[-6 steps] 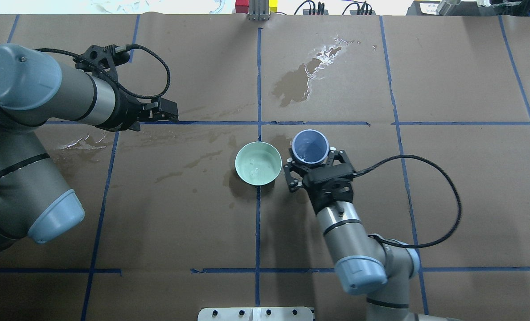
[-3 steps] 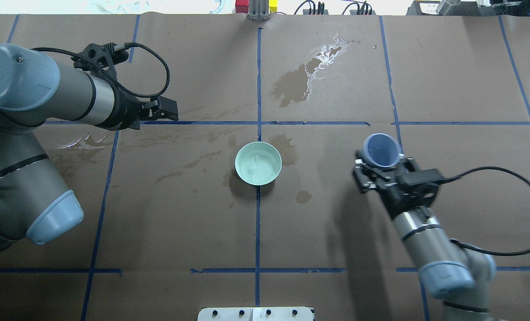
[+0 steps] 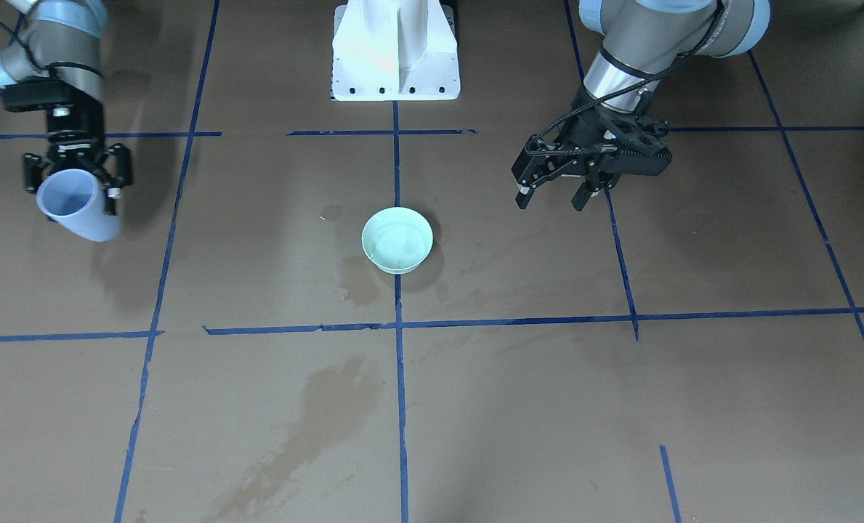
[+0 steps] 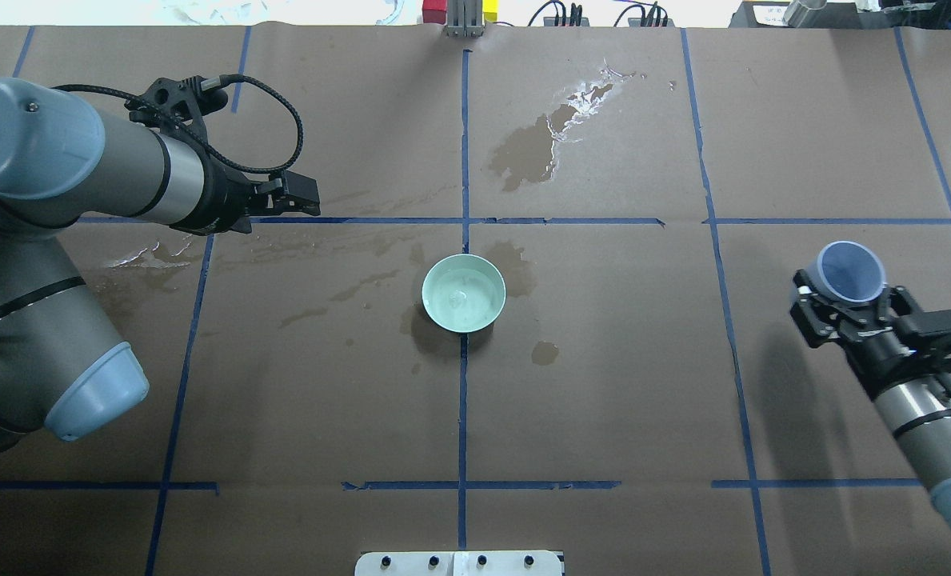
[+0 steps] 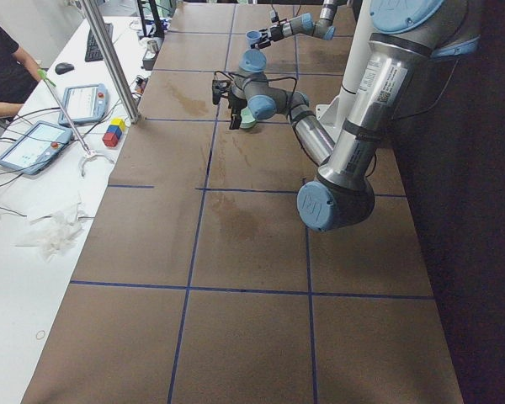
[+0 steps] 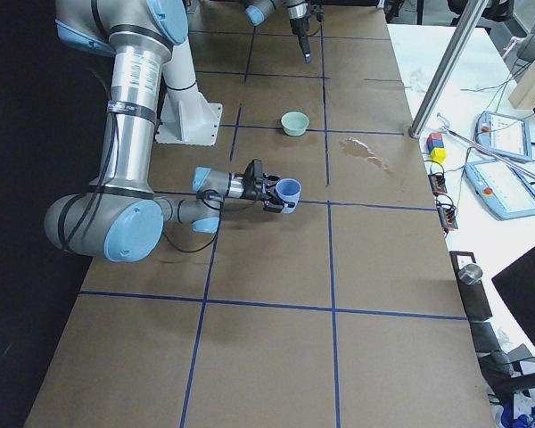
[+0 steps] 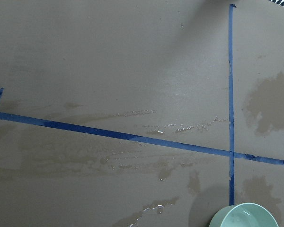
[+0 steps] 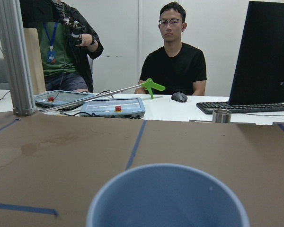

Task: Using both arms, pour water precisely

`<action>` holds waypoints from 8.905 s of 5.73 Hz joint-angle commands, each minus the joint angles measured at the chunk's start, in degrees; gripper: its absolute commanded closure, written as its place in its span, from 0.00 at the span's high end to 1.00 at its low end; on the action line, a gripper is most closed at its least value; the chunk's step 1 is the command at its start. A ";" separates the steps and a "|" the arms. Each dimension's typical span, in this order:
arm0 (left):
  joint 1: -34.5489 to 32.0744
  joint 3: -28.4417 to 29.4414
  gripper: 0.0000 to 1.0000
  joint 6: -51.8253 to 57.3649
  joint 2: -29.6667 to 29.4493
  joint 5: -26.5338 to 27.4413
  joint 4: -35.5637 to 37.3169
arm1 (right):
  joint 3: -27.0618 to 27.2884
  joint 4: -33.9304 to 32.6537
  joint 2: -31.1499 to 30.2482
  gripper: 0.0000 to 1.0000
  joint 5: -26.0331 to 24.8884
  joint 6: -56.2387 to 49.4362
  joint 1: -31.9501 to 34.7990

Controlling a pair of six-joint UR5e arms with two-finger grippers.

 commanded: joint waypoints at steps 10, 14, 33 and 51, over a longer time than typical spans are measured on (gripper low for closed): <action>-0.01 -1.10 1.00 -0.03 0.05 0.00 1.06 | -15.39 6.66 2.28 0.11 -0.23 8.00 2.12; -0.01 -2.42 1.00 -0.03 0.05 0.00 3.16 | -15.30 6.75 2.72 0.29 -0.32 7.92 2.12; 1.04 -3.49 1.00 -0.20 0.32 -0.26 7.56 | -1.78 16.33 -17.39 1.00 38.79 0.01 7.70; 13.70 27.20 0.04 -7.94 -21.22 -0.18 5.55 | 14.05 -76.66 0.00 1.00 104.01 -83.75 79.47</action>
